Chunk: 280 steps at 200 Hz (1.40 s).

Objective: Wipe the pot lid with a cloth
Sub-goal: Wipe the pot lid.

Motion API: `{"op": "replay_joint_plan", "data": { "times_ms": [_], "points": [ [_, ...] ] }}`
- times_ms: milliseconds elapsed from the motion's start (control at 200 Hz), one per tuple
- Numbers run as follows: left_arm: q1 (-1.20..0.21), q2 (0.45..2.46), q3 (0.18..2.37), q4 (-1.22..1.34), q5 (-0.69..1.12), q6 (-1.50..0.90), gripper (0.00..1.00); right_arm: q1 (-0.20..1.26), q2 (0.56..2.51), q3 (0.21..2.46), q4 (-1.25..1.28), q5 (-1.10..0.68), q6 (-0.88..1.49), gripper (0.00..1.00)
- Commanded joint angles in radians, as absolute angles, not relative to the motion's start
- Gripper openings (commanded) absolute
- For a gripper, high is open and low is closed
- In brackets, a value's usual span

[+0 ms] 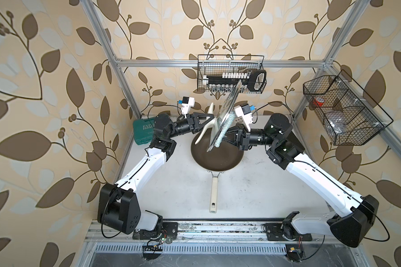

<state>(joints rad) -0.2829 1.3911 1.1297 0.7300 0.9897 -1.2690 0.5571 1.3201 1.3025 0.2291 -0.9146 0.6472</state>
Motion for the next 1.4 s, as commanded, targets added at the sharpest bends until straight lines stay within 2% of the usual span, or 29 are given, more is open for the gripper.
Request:
{"op": "replay_joint_plan", "data": {
  "times_ms": [0,320,490,660,765,950,1155,1395],
  "points": [
    [-0.291,1.299,1.188,0.979,0.946,-1.271,0.0,0.517,1.353,1.37,0.204,-0.886,0.615,0.0],
    [-0.291,1.265,1.172,0.977,0.945,-1.273,0.0,0.394,1.539,1.469,0.278,-0.877,0.651,0.0],
    [-0.291,1.243,1.169,0.963,0.943,-1.262,0.0,0.386,1.634,1.473,0.291,-0.9,0.657,0.0],
    [-0.291,1.217,1.163,0.905,0.932,-1.205,0.0,0.42,1.651,1.378,0.383,-0.932,0.707,0.0],
    [-0.291,1.195,1.147,0.803,0.912,-1.113,0.0,0.458,1.618,1.307,0.417,-0.954,0.722,0.0],
    [-0.291,1.121,1.137,0.457,0.838,-0.807,0.0,0.481,1.495,1.172,0.502,-0.972,0.792,0.0],
    [-0.291,1.095,1.17,0.181,0.757,-0.583,0.0,0.464,1.328,1.193,0.149,-0.915,0.638,0.0],
    [-0.291,1.114,1.284,-0.121,0.635,-0.348,0.0,0.372,1.226,1.23,-0.218,-0.829,0.504,0.0]
  ]
}}
